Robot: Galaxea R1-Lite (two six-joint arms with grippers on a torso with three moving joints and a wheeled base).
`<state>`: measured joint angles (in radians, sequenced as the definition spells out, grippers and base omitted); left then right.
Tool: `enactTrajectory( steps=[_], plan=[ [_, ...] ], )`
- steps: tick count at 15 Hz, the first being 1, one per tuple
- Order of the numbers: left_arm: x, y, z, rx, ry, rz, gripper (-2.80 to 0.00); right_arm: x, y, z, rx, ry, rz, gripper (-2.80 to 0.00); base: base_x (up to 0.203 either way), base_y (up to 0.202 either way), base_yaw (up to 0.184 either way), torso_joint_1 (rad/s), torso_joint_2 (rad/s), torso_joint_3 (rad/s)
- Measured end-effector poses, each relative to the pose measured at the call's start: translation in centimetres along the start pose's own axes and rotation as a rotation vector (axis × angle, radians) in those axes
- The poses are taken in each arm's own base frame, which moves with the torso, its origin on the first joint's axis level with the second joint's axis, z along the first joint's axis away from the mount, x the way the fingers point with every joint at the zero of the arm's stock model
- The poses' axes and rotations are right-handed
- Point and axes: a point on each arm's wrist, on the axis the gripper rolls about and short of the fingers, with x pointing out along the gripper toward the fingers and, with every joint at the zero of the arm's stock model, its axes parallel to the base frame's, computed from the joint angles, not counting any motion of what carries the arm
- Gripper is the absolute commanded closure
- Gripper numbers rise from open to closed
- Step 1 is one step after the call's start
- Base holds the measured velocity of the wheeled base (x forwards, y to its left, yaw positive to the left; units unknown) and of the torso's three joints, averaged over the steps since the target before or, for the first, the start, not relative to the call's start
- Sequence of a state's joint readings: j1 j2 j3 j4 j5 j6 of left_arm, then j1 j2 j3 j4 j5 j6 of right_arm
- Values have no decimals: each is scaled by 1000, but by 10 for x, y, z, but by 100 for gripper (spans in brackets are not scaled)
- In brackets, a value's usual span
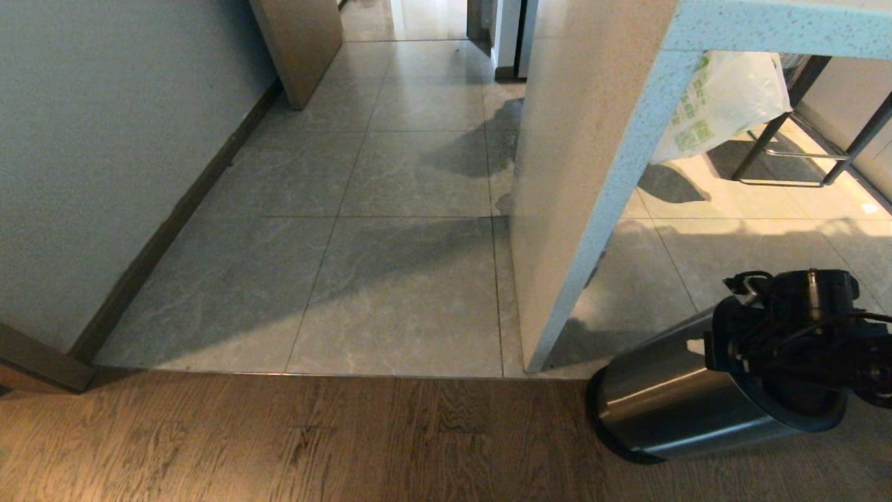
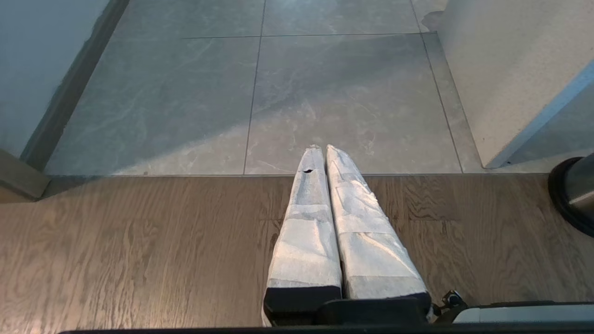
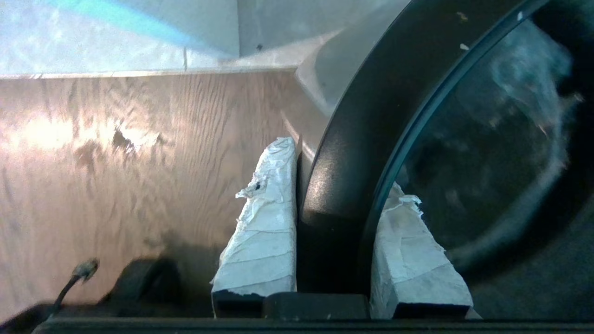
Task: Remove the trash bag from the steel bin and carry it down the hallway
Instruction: Place the outer trash can on the ground
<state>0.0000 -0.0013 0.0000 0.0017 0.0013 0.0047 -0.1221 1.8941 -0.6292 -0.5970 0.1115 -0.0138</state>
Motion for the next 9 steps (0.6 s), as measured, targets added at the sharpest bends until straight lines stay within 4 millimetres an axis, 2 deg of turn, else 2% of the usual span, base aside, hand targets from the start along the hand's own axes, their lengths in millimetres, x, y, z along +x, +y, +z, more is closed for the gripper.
enactTrajectory(
  steps=[5,9],
  plan=[
    [0,0,0,-1,0,0,0,-41,4,-2,-1,-34,-2,0,0,0,0,0,0,0],
    [0,0,0,0,0,0,0,-68,7,6,-8,-107,-8,0,0,0,0,0,0,0]
  ],
)
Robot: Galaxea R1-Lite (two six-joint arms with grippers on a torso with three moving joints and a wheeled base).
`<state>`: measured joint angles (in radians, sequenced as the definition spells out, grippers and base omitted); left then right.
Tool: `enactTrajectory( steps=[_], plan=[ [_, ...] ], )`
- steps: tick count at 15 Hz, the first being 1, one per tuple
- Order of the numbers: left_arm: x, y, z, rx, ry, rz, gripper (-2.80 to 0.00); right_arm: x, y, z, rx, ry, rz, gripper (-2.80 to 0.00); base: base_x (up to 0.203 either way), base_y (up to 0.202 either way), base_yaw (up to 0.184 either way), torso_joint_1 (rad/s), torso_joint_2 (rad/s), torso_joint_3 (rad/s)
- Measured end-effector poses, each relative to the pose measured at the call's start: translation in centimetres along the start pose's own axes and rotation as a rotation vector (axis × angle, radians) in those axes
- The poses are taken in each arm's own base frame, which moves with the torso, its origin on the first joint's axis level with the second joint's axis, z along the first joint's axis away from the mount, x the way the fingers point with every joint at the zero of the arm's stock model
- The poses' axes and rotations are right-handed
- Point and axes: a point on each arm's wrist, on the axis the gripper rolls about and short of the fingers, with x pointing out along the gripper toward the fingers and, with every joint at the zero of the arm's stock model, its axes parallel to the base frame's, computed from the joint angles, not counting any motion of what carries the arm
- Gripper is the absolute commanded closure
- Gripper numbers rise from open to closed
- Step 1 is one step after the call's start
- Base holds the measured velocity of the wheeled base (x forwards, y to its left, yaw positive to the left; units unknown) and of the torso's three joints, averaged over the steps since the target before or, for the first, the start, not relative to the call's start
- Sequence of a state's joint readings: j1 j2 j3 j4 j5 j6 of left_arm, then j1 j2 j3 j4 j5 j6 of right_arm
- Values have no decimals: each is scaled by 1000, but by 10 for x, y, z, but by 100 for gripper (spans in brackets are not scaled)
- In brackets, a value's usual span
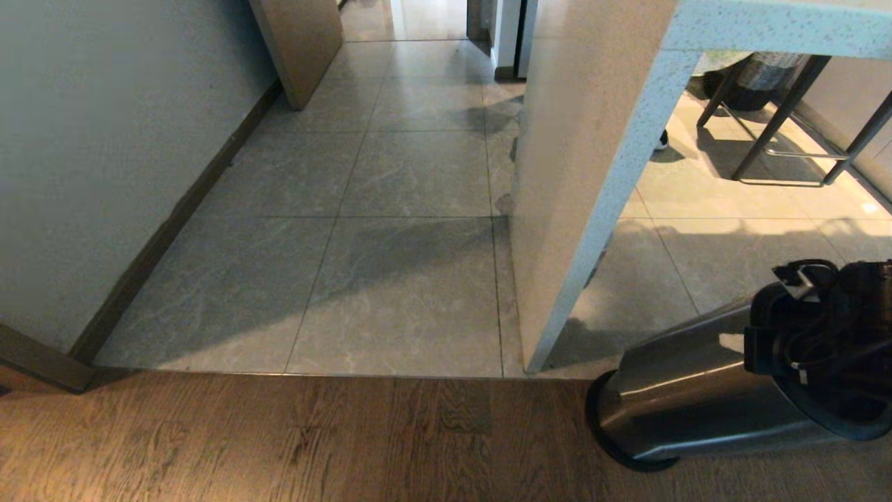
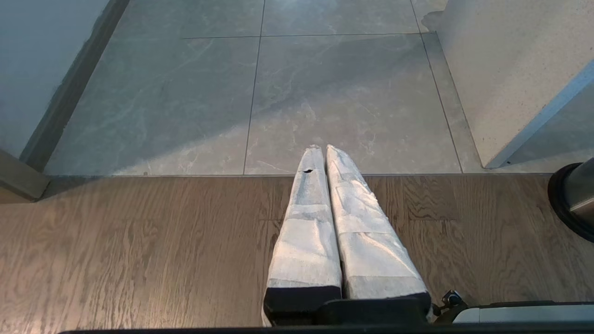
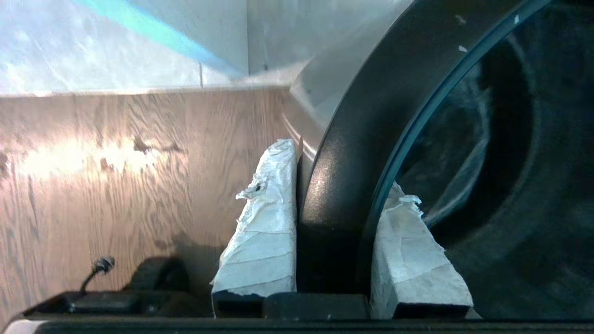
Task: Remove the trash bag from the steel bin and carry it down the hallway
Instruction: Place the outer trash can on the ground
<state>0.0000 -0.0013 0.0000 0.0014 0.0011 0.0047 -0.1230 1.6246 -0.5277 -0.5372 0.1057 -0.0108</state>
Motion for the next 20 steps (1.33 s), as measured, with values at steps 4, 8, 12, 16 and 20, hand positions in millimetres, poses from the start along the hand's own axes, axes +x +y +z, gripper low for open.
enactTrajectory(
  steps=[4,8,12,16,20],
  plan=[
    [0,0,0,0,0,0,0,-28,3,12,-8,-56,2,0,0,0,0,0,0,0],
    [0,0,0,-1,0,0,0,-66,7,19,-13,-101,2,0,0,0,0,0,0,0],
    [0,0,0,0,0,0,0,-104,10,29,-7,-180,-38,0,0,0,0,0,0,0],
    [0,0,0,0,0,0,0,-132,6,32,17,-216,-148,0,0,0,0,0,0,0],
    [0,0,0,0,0,0,0,-148,-10,27,67,-170,-266,0,0,0,0,0,0,0]
  ],
)
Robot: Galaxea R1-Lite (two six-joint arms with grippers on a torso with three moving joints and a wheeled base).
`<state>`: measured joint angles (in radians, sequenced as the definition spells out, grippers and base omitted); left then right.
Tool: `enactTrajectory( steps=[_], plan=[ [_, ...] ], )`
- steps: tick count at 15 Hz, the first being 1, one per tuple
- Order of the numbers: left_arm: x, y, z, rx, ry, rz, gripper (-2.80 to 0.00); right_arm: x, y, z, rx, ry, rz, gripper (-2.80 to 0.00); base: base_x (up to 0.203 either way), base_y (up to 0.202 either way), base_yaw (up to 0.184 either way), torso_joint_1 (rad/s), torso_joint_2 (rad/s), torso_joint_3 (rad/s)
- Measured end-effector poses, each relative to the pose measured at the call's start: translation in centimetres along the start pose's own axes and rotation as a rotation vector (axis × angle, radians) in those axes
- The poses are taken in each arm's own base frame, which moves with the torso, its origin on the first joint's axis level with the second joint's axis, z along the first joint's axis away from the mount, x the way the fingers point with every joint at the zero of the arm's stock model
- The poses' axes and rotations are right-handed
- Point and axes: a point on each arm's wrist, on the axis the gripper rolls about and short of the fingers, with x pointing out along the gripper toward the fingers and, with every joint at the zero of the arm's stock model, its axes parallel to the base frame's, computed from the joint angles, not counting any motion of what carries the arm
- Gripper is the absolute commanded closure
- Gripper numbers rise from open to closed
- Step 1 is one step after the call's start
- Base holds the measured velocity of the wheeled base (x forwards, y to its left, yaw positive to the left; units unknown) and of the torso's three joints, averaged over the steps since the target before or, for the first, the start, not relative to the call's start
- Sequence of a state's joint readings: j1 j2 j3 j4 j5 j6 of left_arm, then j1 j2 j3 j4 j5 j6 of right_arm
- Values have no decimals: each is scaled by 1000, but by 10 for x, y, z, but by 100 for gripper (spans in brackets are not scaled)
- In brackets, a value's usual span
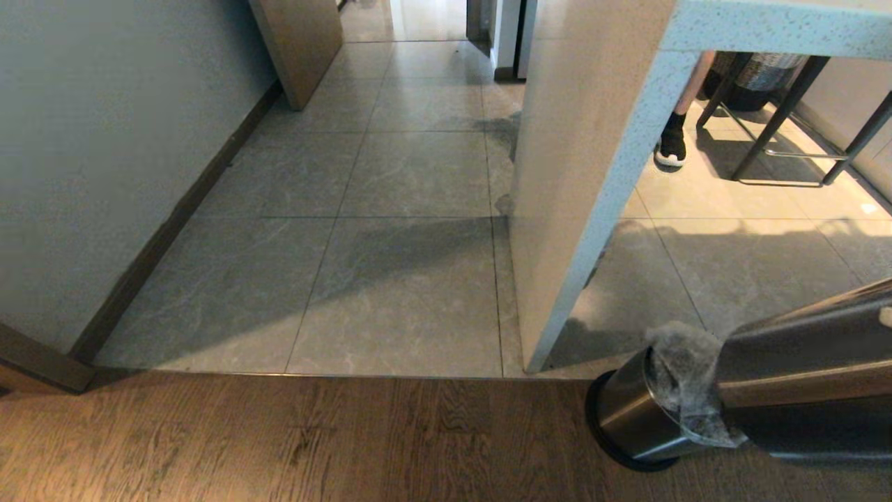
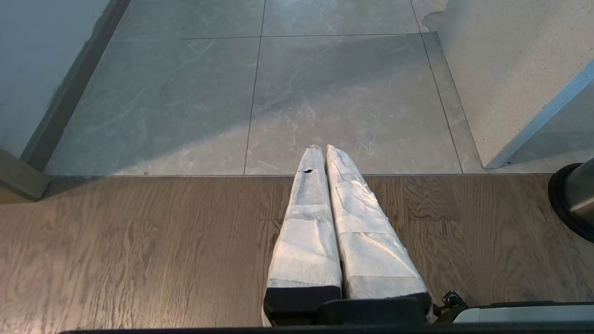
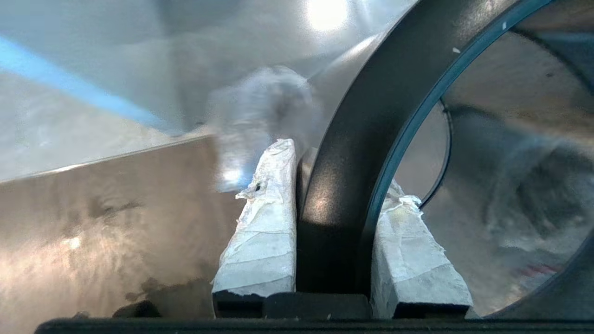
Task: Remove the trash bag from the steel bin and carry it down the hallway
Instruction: Place the outer trash can on the ground
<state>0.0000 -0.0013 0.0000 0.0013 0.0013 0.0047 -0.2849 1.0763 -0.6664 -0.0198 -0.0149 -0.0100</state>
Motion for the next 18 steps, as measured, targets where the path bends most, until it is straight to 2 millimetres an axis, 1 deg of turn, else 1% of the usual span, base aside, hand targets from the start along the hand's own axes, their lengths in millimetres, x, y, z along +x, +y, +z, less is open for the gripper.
enactTrajectory(
  steps=[2,4,6,8,10,12,16,18],
  plan=[
    [0,0,0,0,0,0,0,1,-12,2,23,-4,-74,0,0,0,0,0,0,0],
    [0,0,0,0,0,0,0,9,-28,0,53,32,-170,0,0,0,0,0,0,0],
    [0,0,0,0,0,0,0,24,-43,1,82,70,-234,0,0,0,0,0,0,0],
    [0,0,0,0,0,0,0,47,-58,3,105,106,-271,0,0,0,0,0,0,0],
    [0,0,0,0,0,0,0,79,-74,3,130,152,-302,0,0,0,0,0,0,0],
    [0,0,0,0,0,0,0,118,-92,4,147,172,-316,0,0,0,0,0,0,0],
    [0,0,0,0,0,0,0,209,-128,2,164,195,-328,0,0,0,0,0,0,0],
    [0,0,0,0,0,0,0,256,-143,-8,166,209,-328,0,0,0,0,0,0,0]
  ],
)
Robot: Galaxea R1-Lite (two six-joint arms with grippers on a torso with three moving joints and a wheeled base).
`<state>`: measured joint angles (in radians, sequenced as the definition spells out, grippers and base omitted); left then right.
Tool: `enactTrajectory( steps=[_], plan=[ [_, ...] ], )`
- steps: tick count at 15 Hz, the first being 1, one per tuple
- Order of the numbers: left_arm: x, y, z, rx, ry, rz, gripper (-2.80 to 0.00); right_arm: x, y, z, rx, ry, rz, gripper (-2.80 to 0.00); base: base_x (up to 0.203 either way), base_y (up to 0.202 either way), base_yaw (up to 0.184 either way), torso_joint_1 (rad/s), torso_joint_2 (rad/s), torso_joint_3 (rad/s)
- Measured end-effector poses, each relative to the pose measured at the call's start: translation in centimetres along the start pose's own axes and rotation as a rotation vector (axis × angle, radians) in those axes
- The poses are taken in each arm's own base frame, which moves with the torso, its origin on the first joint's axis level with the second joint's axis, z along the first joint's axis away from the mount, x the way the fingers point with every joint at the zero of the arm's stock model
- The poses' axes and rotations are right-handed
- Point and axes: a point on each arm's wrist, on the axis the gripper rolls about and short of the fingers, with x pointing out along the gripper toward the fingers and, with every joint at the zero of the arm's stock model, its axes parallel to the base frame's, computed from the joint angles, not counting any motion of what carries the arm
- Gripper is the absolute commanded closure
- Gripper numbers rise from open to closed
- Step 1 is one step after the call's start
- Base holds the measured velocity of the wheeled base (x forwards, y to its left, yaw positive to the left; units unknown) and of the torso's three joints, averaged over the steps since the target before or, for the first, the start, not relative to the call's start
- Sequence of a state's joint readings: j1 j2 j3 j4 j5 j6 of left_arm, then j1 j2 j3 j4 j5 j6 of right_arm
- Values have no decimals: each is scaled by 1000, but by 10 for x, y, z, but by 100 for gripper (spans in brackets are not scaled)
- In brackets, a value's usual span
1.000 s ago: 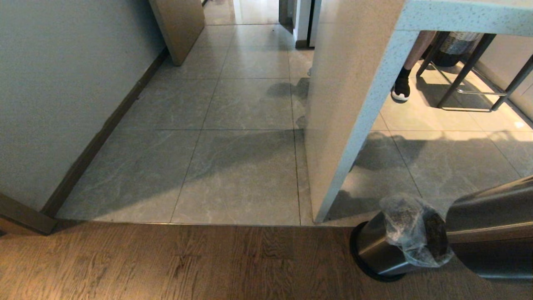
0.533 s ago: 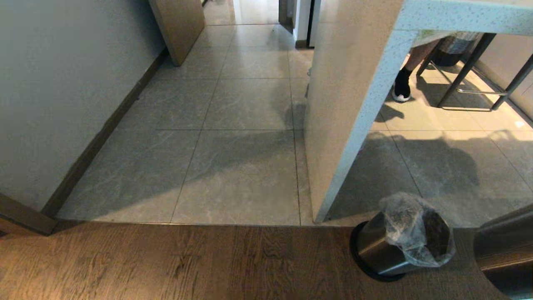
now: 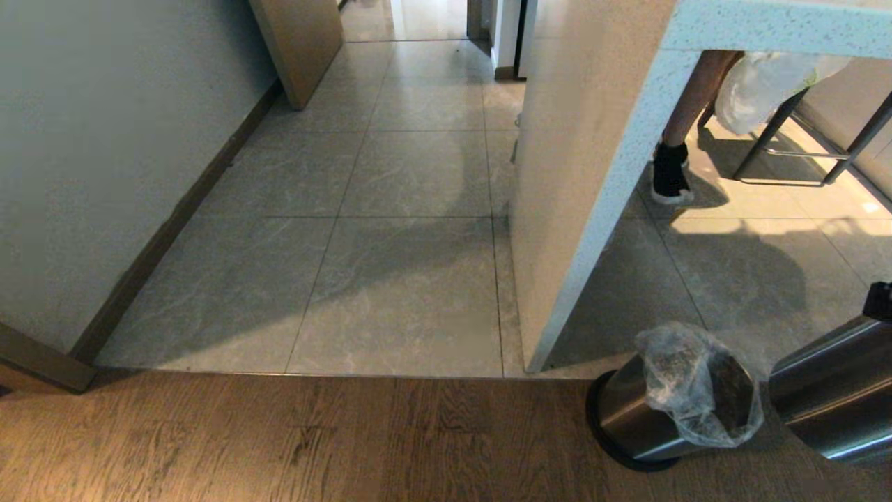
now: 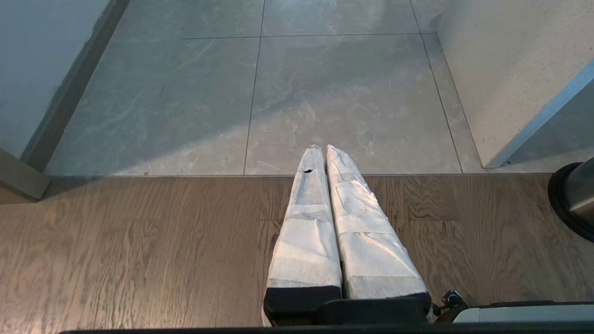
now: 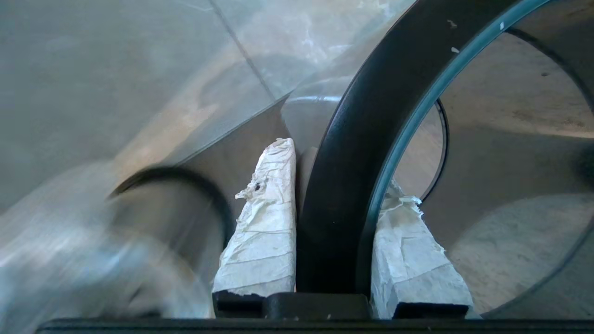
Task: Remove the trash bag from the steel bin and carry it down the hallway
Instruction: Place the outer trash can on the ground
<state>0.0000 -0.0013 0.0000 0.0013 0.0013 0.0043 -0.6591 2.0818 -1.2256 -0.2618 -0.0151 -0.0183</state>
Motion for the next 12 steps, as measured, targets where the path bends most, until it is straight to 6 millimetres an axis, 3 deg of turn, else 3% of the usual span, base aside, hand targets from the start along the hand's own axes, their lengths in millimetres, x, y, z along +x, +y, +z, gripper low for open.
enactTrajectory(
  steps=[3,6,9,12],
  plan=[
    [0,0,0,0,0,0,0,67,5,-12,-10,19,9,0,0,0,0,0,0,0],
    [0,0,0,0,0,0,0,115,16,-32,-23,27,58,0,0,0,0,0,0,0],
    [0,0,0,0,0,0,0,142,24,-56,-28,35,136,0,0,0,0,0,0,0],
    [0,0,0,0,0,0,0,156,26,-69,-39,35,159,0,0,0,0,0,0,0]
  ],
)
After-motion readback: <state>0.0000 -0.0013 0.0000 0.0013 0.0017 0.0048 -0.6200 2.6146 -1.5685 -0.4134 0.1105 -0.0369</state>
